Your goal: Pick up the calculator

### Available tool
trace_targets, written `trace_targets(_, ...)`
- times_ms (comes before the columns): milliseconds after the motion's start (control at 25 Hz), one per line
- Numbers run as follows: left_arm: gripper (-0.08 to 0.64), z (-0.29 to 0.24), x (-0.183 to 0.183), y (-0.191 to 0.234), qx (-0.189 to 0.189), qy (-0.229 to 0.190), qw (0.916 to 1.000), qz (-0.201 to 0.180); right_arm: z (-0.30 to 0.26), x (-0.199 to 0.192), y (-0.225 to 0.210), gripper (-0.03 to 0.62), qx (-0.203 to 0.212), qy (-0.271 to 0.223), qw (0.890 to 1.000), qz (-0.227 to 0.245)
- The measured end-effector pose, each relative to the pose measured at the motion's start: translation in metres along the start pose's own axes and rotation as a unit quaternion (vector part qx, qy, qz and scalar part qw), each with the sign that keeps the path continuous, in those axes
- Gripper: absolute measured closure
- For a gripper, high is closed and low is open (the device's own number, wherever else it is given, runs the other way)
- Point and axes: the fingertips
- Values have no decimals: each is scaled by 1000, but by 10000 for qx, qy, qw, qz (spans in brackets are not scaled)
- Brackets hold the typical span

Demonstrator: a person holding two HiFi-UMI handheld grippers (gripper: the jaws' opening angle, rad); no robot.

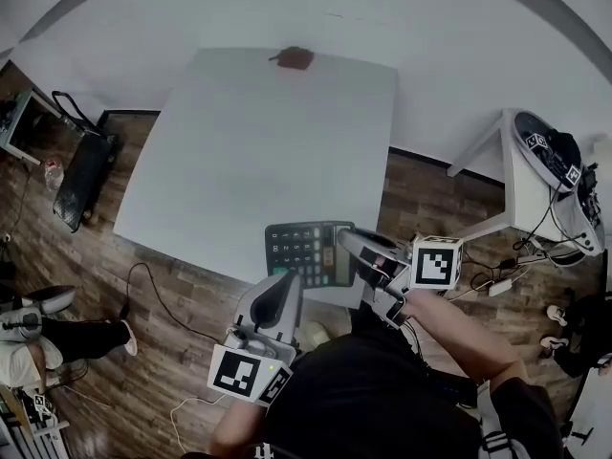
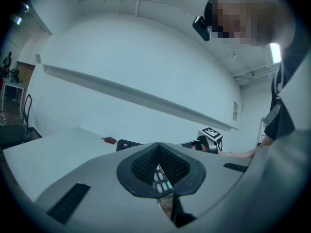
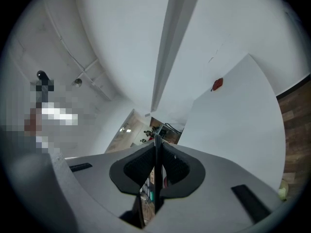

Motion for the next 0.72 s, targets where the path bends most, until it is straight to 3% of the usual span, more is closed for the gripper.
trace_targets(280, 554, 19, 3, -17, -180, -52, 9997, -136, 9, -9, 35, 539, -31, -230, 9993, 282)
trace_targets(720, 554, 22, 10, -24, -243, -120, 9995, -167, 12, -7, 43, 538, -109, -354, 9985, 397)
Point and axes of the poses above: the fingertips, and each gripper's own axes: z backward along the fingers, y to its left, x out of its top, and after that the axes turned 13 degrees about z, right-handed
